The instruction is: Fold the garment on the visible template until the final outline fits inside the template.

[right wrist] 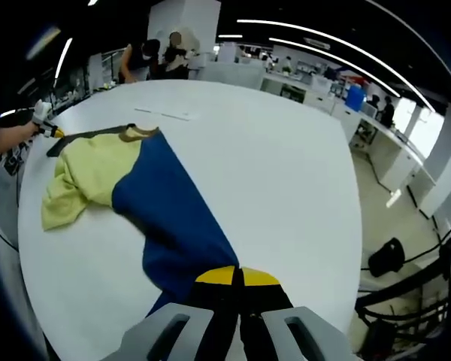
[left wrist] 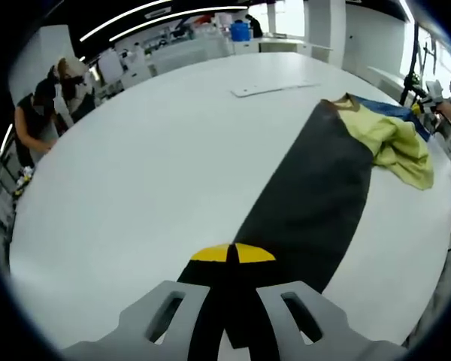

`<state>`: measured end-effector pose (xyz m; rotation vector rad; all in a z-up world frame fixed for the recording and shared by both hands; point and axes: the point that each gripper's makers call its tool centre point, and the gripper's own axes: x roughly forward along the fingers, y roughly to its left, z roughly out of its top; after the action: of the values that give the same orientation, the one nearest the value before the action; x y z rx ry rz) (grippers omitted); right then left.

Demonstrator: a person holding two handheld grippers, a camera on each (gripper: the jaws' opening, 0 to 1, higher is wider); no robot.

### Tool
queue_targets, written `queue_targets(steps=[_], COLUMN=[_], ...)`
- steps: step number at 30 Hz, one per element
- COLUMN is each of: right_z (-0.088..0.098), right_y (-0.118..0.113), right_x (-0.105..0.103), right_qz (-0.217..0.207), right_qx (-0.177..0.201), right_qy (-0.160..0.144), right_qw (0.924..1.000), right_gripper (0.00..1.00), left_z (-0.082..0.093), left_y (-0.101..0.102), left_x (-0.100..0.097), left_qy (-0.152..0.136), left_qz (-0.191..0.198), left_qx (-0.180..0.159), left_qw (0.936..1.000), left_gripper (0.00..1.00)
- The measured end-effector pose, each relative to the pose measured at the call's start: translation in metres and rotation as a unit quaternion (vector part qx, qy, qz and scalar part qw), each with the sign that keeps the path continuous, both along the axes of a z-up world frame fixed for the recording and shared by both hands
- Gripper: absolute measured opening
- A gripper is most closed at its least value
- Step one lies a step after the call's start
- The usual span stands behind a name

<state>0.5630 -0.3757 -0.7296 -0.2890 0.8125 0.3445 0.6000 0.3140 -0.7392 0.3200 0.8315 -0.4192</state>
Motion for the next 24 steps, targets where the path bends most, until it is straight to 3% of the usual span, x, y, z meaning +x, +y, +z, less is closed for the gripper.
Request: queue_targets(steps=[9, 18, 24], right_z=[0.003, 0.012, 0.017], right_y=[-0.003, 0.002, 0.006], right_x=[-0.001, 0.000, 0.001], right_qz=[-0.004, -0.014, -0.007], right_qx=[-0.004, 0.032, 0.038], right_qy=[-0.005, -0.032, -0.047], right_qw=[1.0000, 0.9989, 0.9981], right_gripper=[0.00, 0.00, 0.04], left_z=[0.006, 0.014, 0.018], left_y=[-0.002, -0.008, -0.015], left_x=[0.006, 0.006, 0.008], left_qy=[-0.007, -0.027, -0.039], left_qz=[0.004, 0.030, 0.017], left_qx=[-0.002, -0.053, -0.062], left_qw=[1.0000, 0.9978, 0.9972], left_gripper=[0.00, 0.00, 0.03])
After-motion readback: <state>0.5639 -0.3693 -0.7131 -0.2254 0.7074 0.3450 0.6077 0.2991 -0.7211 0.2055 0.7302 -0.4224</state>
